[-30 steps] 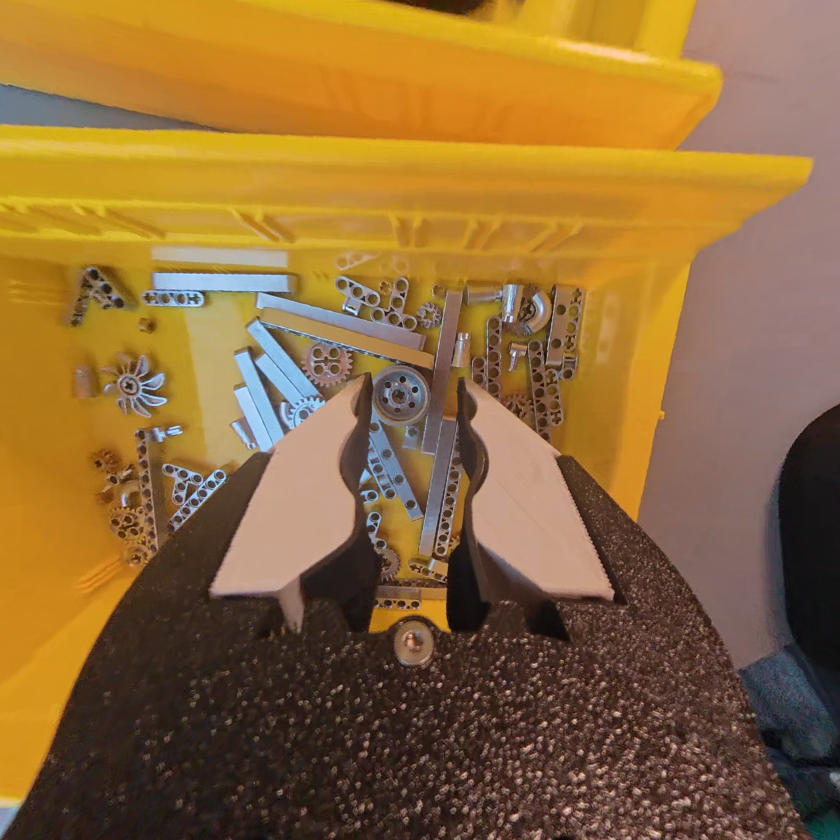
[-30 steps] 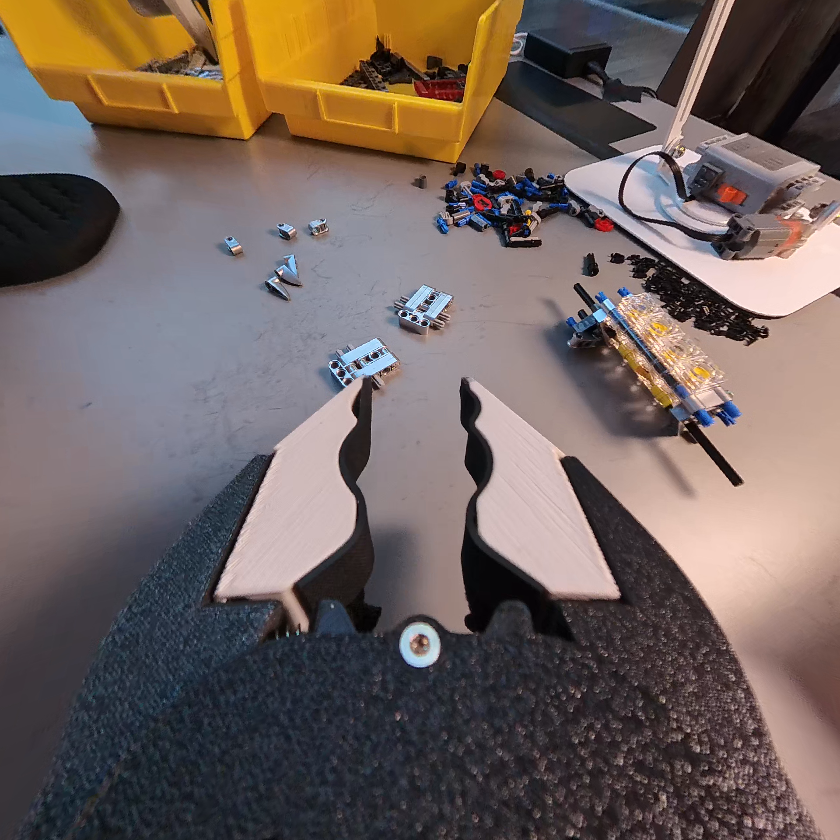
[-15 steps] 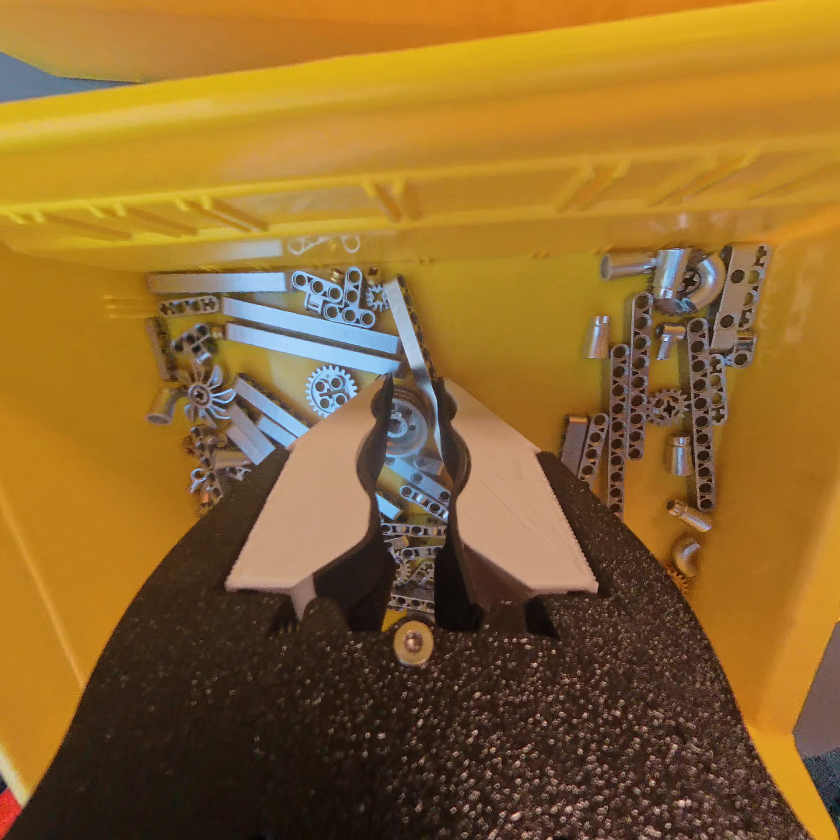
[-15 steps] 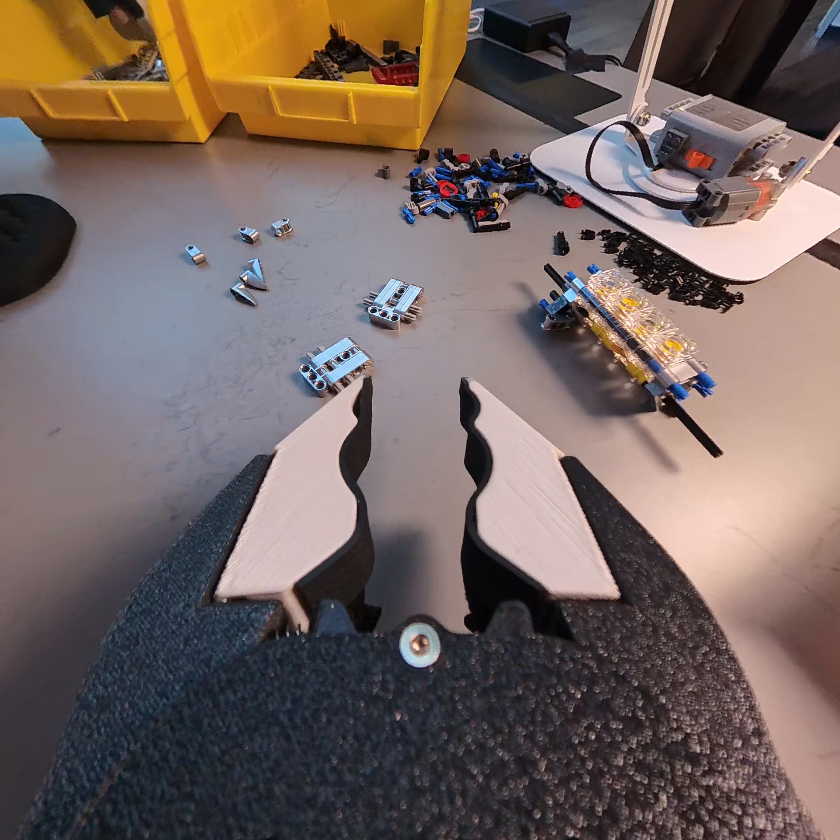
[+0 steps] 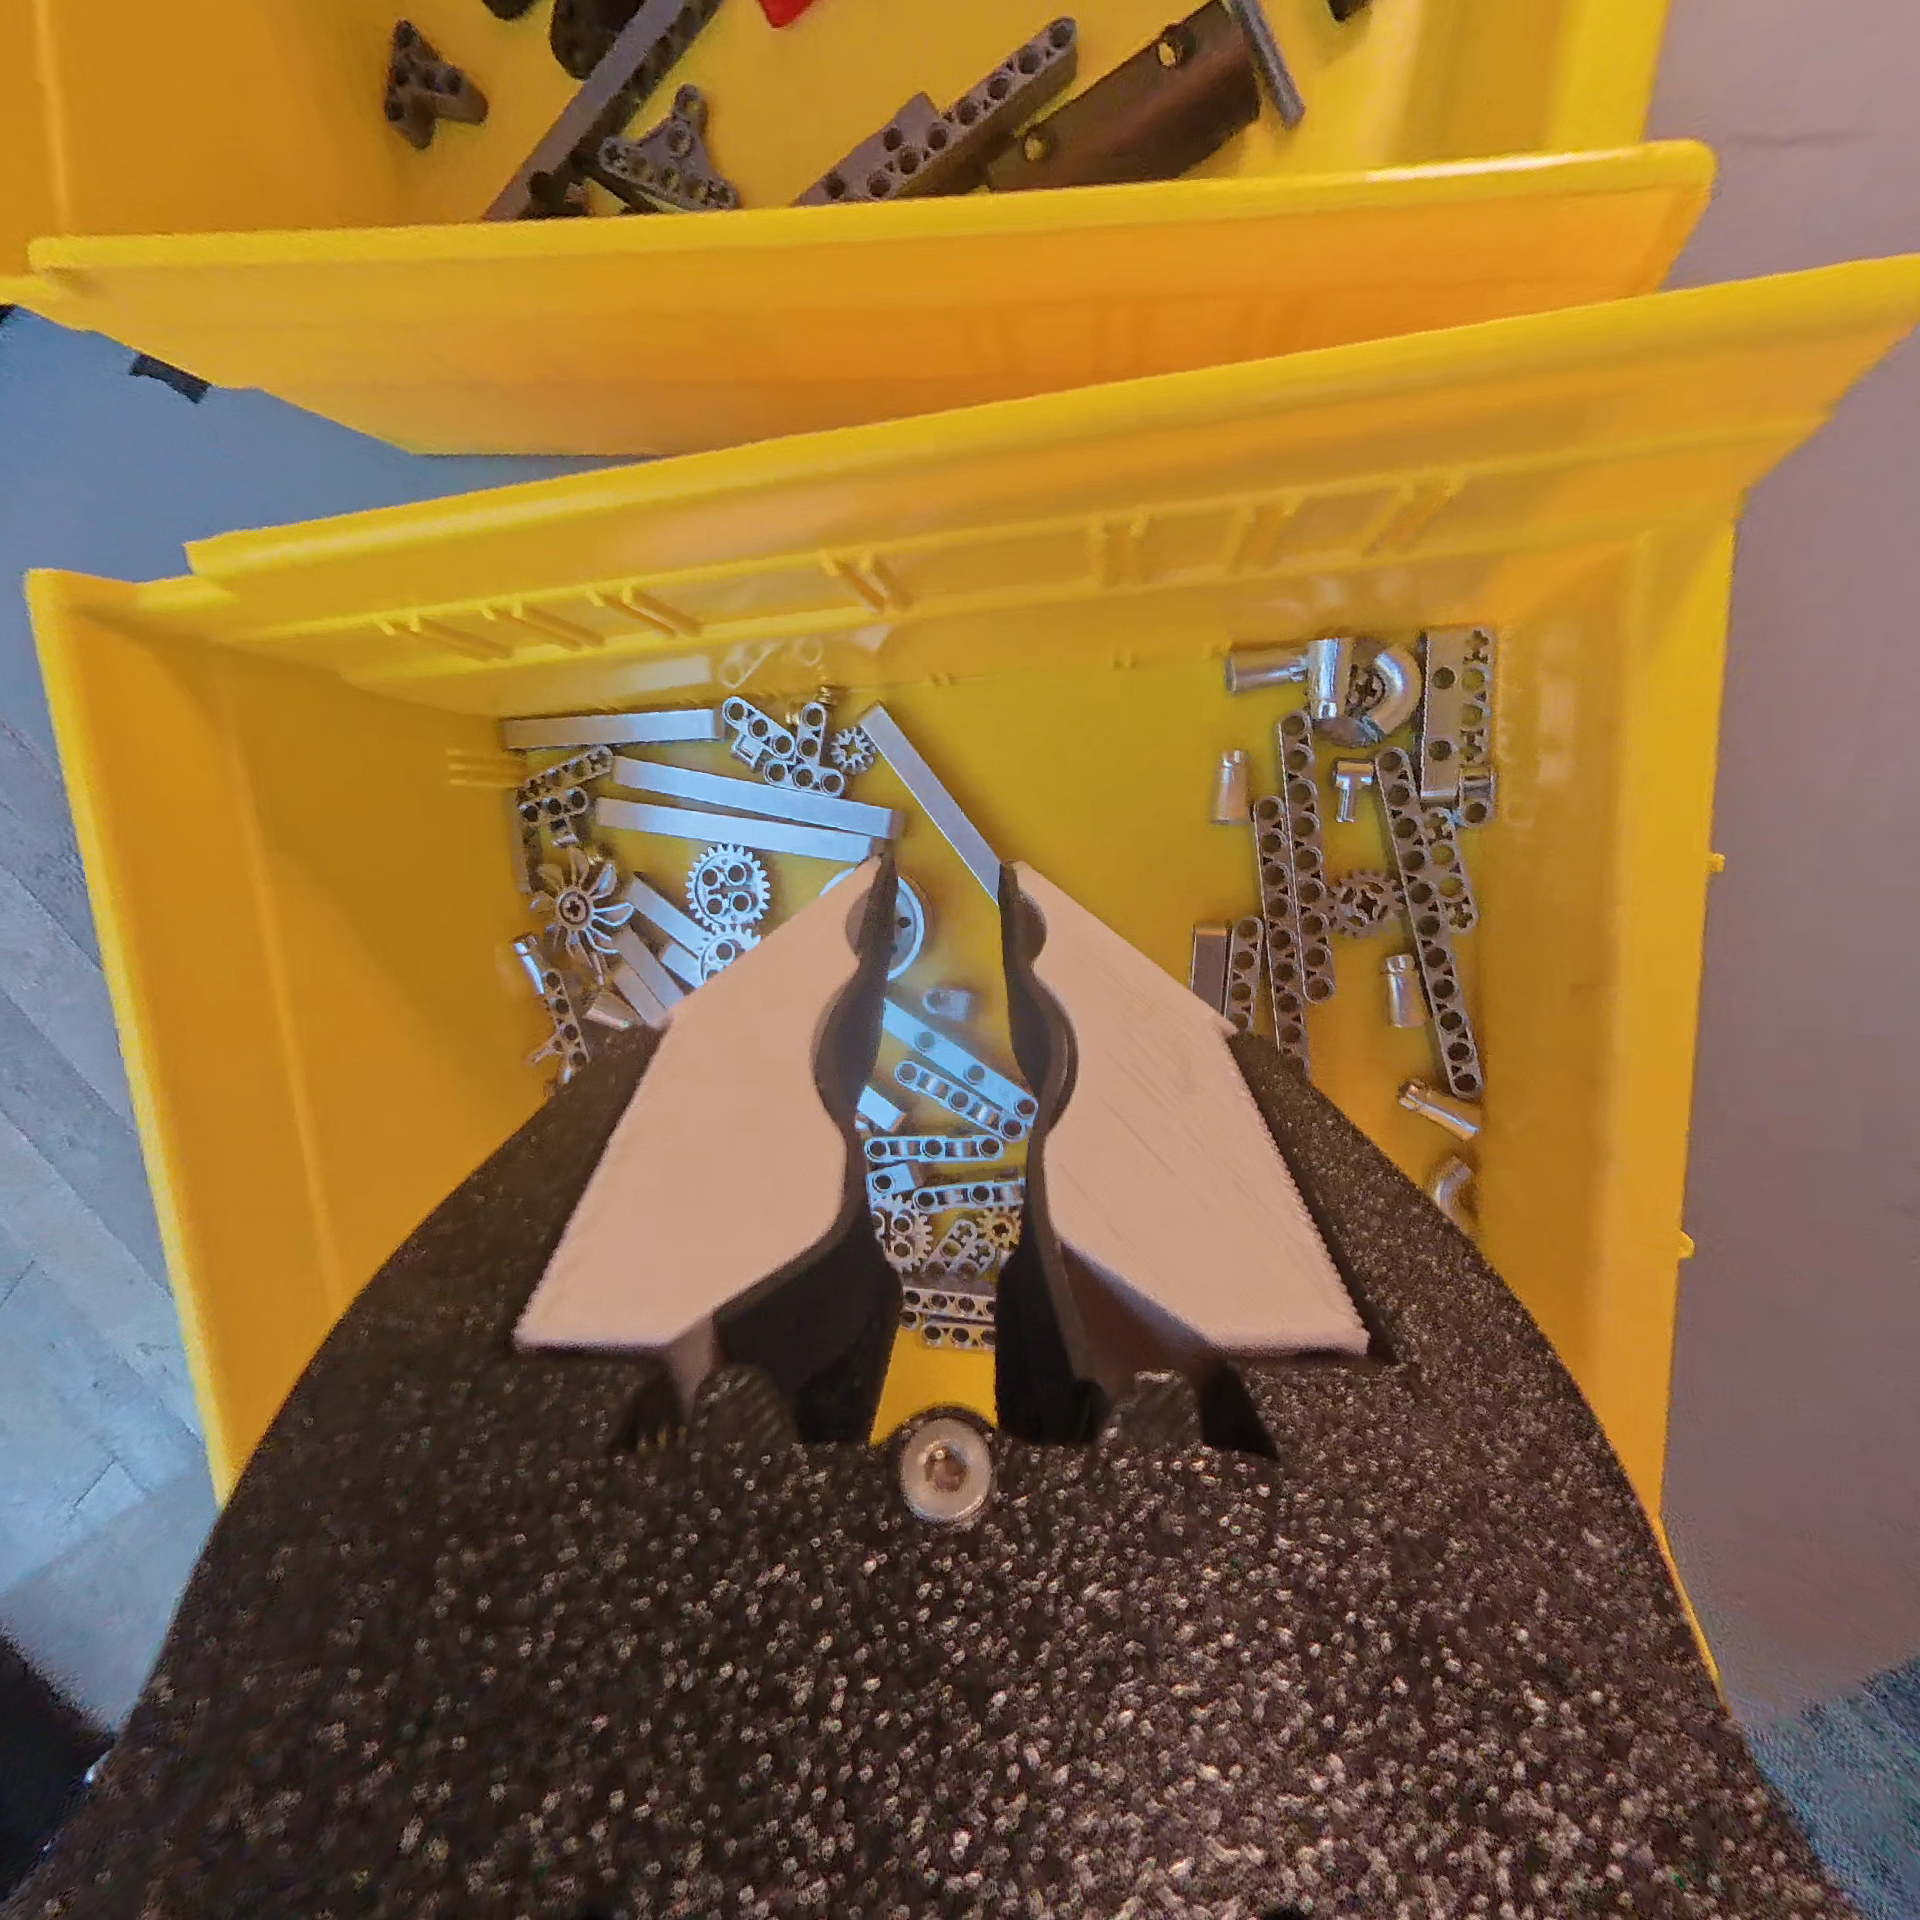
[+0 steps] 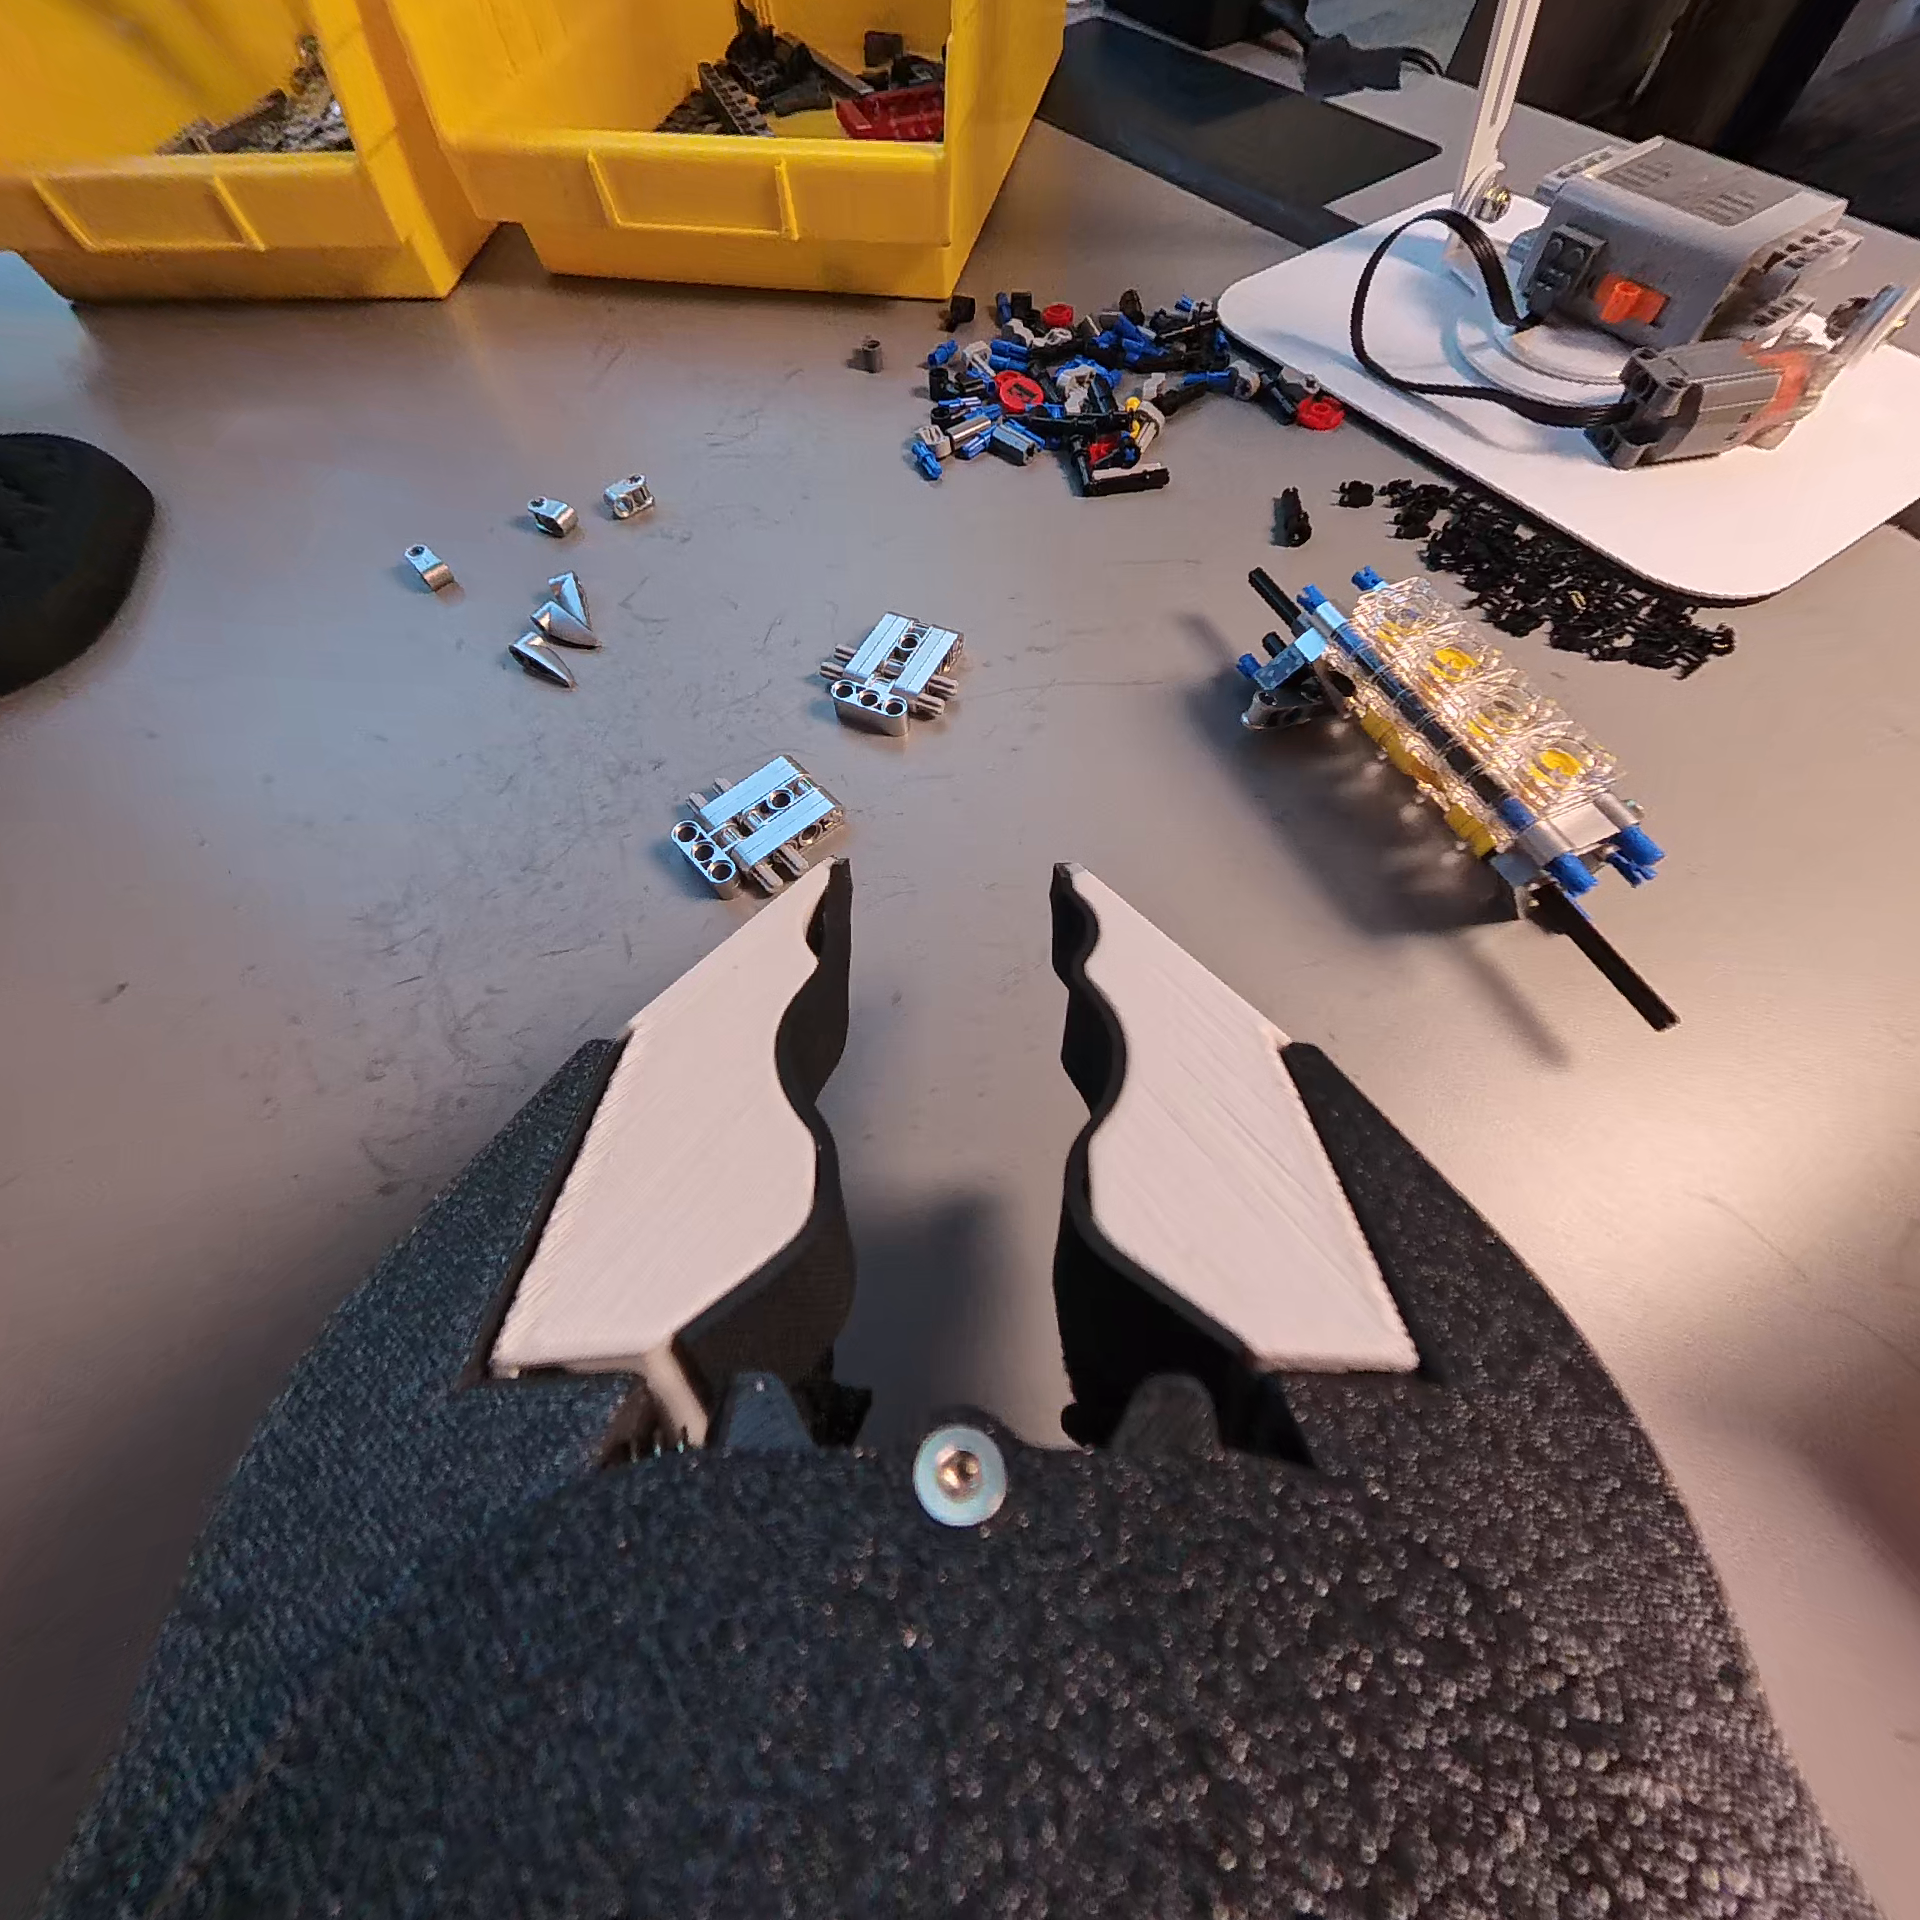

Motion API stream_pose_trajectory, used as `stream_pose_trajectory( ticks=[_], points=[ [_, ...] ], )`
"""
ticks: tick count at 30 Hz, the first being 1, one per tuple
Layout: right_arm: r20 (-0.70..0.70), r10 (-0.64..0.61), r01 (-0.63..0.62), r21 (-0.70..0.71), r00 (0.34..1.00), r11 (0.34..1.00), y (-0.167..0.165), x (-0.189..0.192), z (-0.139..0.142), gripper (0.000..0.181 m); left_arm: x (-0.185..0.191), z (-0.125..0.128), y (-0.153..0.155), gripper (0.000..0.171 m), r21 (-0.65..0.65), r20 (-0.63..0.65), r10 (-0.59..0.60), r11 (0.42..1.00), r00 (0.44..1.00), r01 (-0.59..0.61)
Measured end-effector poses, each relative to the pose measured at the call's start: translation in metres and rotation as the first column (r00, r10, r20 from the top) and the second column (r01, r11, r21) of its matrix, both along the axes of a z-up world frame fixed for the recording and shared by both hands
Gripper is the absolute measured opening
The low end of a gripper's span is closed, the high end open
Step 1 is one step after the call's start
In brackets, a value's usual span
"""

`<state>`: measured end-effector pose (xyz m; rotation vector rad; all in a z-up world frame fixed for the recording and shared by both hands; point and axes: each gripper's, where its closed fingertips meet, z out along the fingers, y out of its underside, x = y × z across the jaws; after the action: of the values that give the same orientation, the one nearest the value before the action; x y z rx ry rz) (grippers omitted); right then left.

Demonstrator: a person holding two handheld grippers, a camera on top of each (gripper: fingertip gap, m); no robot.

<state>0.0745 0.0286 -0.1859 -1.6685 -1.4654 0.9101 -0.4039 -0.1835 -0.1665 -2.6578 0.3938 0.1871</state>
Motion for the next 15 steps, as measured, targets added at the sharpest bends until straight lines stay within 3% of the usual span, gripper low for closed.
stream_pose_trajectory(
  ticks=[6,15],
  points=[
    [-0.036,0.007,-0.008,-0.006,0.999,1.0,-0.001,0.001,0.006,0.038,-0.014,-0.002,-0.025,0.02,-0.133,-0.027,0.032,0.99,0.999,-0.036],
    [-0.11,0.039,-0.039,0.009,0.993,0.999,-0.007,0.005,0.019,0.038,-0.065,-0.003,-0.066,0.026,-0.301,-0.066,0.236,0.922,0.97,-0.245]
  ],
)
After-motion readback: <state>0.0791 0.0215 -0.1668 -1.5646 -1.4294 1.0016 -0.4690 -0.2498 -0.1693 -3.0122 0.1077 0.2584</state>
